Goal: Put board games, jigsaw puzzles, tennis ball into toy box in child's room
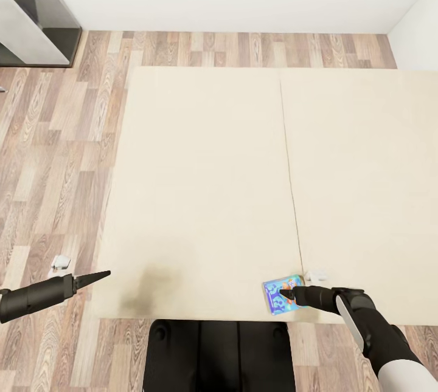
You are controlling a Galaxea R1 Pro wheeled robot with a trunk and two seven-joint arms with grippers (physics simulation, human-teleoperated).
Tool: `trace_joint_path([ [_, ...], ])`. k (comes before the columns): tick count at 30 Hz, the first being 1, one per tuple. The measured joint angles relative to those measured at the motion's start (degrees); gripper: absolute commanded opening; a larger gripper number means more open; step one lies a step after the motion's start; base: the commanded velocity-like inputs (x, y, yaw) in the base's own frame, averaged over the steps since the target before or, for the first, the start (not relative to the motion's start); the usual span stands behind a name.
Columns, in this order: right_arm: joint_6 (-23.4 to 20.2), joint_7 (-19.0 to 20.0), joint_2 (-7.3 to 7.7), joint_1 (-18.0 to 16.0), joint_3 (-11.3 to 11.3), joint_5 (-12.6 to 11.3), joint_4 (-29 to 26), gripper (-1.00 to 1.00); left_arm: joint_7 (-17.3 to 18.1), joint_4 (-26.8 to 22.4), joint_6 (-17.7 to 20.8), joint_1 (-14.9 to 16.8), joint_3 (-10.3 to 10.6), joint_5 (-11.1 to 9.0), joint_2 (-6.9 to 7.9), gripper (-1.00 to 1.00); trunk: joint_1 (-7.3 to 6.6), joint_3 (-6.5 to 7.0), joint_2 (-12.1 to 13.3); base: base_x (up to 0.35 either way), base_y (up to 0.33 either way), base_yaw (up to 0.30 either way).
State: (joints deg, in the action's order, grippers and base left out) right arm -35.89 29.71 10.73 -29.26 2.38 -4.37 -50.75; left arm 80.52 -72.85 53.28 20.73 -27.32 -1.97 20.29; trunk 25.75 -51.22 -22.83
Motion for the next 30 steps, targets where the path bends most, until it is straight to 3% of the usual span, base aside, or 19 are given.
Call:
trace_joint_path([
  [30,0.1,0.0,0.0,0.0,0.0,0.0,0.0,1.0,0.0,0.0,0.0,0.0,0.0,0.0,0.09,1.0,0.0,0.0,0.0,0.0,0.0,0.0],
])
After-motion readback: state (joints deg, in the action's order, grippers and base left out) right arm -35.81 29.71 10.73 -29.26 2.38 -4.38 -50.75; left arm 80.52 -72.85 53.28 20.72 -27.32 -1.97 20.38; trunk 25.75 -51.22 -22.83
